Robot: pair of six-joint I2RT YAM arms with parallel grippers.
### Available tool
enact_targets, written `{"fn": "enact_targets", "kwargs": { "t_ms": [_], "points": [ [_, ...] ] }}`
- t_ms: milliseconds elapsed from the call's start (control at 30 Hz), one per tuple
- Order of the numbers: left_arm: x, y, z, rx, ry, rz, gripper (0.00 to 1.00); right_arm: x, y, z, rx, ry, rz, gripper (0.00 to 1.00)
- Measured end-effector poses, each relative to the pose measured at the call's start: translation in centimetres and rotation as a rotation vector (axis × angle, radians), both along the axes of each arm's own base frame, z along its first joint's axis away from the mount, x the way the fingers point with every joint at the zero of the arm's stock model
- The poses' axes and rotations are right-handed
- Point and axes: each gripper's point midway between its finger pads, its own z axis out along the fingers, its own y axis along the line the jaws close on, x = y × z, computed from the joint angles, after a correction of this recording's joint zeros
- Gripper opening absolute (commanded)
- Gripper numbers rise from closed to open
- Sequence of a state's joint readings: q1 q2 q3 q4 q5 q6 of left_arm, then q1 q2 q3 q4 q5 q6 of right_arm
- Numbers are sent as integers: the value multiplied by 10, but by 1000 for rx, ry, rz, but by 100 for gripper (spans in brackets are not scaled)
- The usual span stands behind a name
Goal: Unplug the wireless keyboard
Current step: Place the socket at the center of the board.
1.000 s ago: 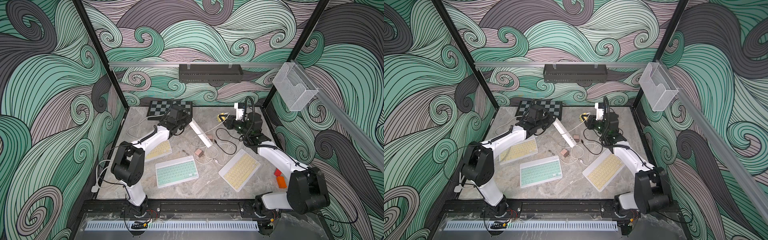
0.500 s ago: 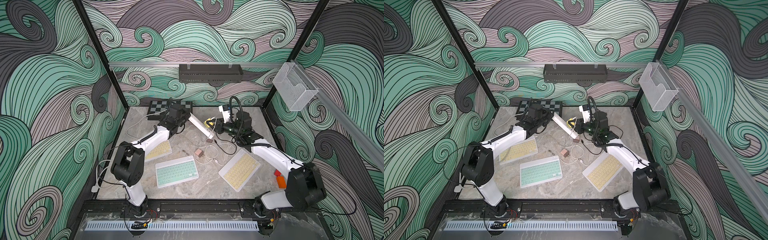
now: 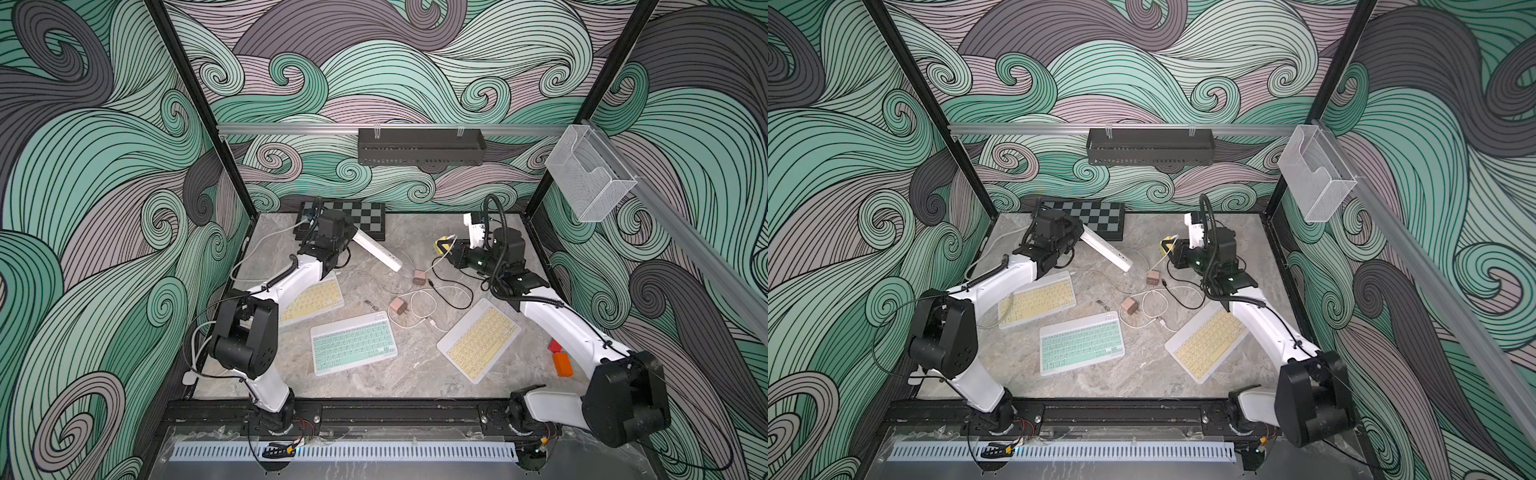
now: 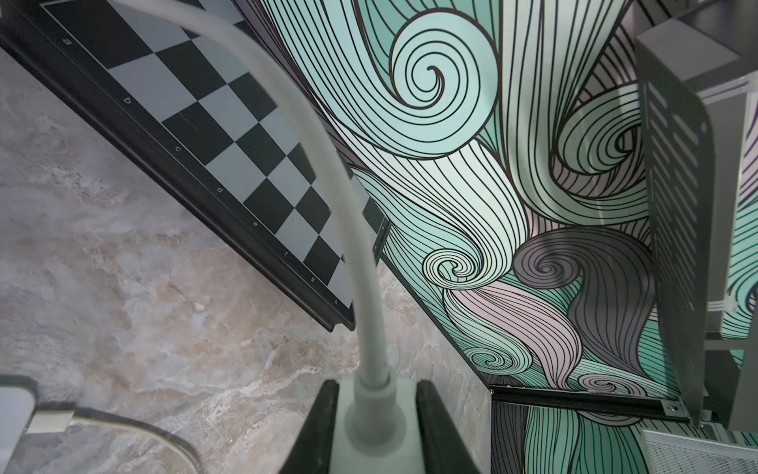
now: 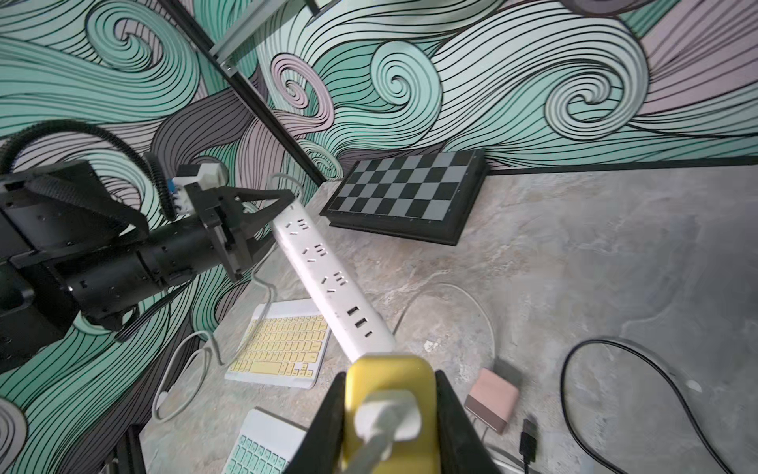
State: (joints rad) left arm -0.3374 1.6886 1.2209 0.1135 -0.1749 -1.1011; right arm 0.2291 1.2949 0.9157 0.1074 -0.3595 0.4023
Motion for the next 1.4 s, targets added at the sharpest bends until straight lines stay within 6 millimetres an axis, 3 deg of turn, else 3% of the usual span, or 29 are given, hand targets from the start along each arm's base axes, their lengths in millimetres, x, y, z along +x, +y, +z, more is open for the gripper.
{"fn": "enact_targets", "kwargs": {
  "t_ms": [100,400,500,733,967,1233,1400],
  "points": [
    [11,-3,-8,-7,-22,-6,0,4,-15,-5,15,27,-56,0],
    [38,-6,-85,-19,15,-5,0,0,-22,-7,25,61,-84,0],
    [45,-1,-98,-30,12,13,0,-1,-30,-5,16,62,-117,0],
    [59,16,-101,-103,-31,73,0,1,-48,-17,-5,105,-190,0],
    [69,22,-99,-190,-76,104,0,0,-48,-22,4,125,-194,0],
    [70,29,-100,-193,-78,146,0,-3,-49,-31,-3,149,-200,0],
    [67,45,-100,-200,-84,199,0,-3,-50,-32,-4,152,-201,0]
  ]
}}
